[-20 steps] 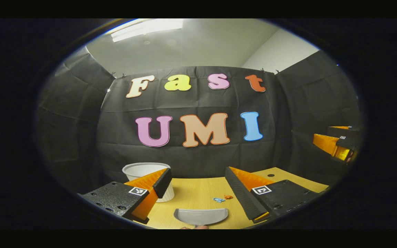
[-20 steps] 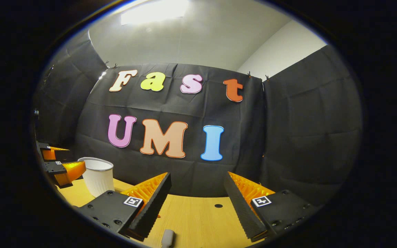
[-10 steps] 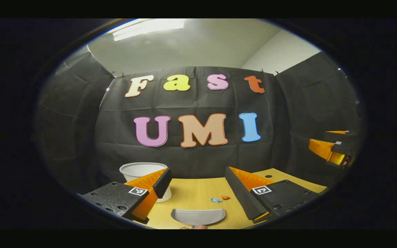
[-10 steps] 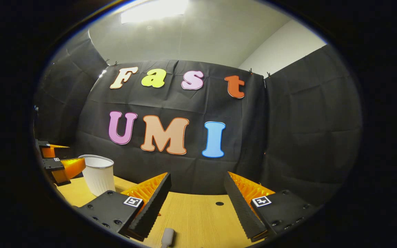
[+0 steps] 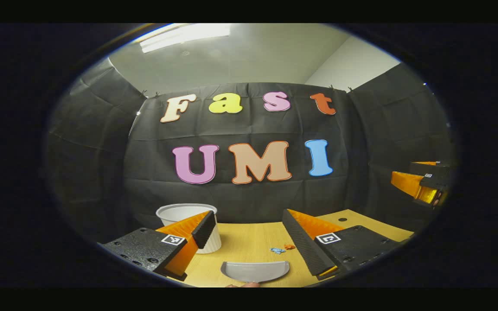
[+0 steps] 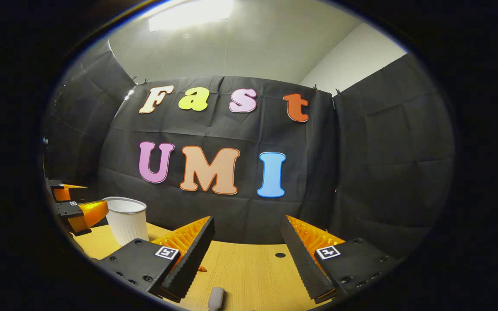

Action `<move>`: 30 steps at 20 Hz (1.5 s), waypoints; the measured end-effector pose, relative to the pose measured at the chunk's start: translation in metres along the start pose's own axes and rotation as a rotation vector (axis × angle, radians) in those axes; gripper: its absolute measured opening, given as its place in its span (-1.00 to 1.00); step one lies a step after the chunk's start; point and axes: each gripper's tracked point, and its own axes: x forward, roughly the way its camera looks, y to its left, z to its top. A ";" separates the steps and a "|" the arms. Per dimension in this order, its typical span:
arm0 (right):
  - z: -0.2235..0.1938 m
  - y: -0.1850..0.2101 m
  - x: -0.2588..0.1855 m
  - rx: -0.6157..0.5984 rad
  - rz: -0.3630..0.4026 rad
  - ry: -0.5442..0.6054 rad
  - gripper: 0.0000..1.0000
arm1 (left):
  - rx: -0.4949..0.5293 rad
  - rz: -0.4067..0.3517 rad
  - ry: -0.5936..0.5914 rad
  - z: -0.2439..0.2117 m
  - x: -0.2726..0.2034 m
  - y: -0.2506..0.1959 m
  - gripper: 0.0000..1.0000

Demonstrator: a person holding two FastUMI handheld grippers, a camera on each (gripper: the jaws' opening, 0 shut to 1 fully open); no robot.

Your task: Pick up the small broom and dustpan from the desktop, sweep the trash into the dustpan with the broom, and then empty the trash into the garbage bin.

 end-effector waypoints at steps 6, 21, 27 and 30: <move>0.003 0.001 -0.001 0.001 0.008 -0.009 0.98 | 0.001 0.006 0.001 -0.001 -0.002 0.001 0.88; 0.004 0.002 -0.007 0.001 0.020 -0.009 0.98 | 0.017 0.019 0.007 -0.003 -0.009 0.002 0.88; 0.003 0.002 -0.013 -0.009 0.023 -0.006 0.98 | 0.016 0.018 0.007 -0.003 -0.011 0.001 0.87; -0.002 0.004 -0.013 -0.016 0.041 0.014 0.98 | 0.032 0.018 0.022 -0.007 -0.011 0.000 0.87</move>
